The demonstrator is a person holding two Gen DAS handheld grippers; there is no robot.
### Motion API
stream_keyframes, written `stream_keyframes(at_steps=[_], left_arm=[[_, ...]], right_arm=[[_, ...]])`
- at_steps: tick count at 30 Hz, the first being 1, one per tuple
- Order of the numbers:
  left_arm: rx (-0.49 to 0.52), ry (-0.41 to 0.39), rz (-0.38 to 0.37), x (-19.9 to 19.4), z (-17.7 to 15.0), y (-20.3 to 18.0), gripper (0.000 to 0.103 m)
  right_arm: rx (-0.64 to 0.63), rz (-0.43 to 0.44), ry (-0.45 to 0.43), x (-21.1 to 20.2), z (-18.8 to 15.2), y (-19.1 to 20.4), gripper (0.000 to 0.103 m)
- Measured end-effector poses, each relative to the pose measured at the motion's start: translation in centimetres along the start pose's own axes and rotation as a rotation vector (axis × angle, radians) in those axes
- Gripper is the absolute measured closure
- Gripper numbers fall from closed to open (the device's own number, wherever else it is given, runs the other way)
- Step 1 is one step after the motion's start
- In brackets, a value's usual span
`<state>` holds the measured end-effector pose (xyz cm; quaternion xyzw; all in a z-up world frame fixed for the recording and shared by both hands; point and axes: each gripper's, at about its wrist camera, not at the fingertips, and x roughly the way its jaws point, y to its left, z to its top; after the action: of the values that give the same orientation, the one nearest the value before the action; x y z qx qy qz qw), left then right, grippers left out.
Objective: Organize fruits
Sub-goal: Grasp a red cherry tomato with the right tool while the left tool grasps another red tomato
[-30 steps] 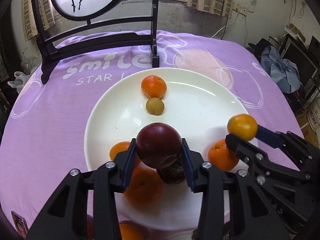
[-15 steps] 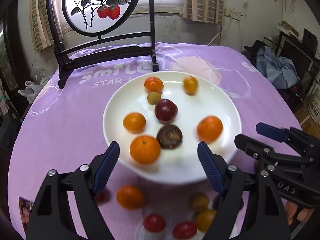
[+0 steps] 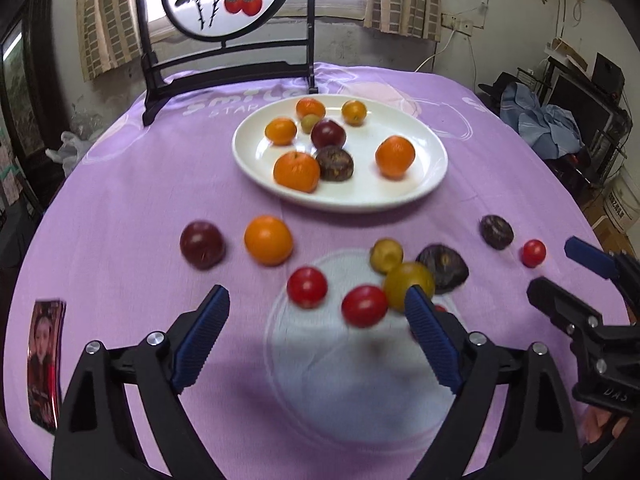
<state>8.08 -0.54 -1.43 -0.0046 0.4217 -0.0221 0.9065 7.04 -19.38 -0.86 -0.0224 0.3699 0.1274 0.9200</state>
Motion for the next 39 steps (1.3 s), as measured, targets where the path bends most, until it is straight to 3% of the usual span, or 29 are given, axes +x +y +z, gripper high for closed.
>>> stream_keyframes(at_steps=[4, 11, 20, 23, 29, 33, 39], left_arm=[[-0.012, 0.006, 0.013, -0.6, -2.0, 0.7, 0.015], [-0.027, 0.039, 0.003, -0.4, -4.4, 1.7, 0.015], [-0.019, 0.059, -0.030, 0.2, -5.3, 2.1, 0.014], [-0.026, 0.053, -0.038, 0.1, -5.1, 2.7, 0.011], [-0.054, 0.069, -0.054, 1.1, -5.1, 4.3, 0.011], [-0.068, 0.080, -0.077, 1.4, -5.0, 4.9, 0.011], [-0.088, 0.097, -0.086, 2.0, -5.0, 5.5, 0.011]], right_arm=[[0.060, 0.021, 0.065, 0.3, -2.4, -0.6, 0.019], [0.110, 0.024, 0.099, 0.2, -4.6, -1.3, 0.019], [0.019, 0.007, 0.148, 1.6, -4.4, 1.7, 0.020], [-0.016, 0.022, 0.170, 2.5, -3.9, 3.0, 0.025], [-0.077, 0.046, 0.225, 4.8, -2.7, 5.7, 0.046], [-0.101, 0.037, 0.245, 6.8, -1.5, 7.0, 0.051], [-0.094, 0.026, 0.232, 7.6, -0.6, 7.6, 0.068]])
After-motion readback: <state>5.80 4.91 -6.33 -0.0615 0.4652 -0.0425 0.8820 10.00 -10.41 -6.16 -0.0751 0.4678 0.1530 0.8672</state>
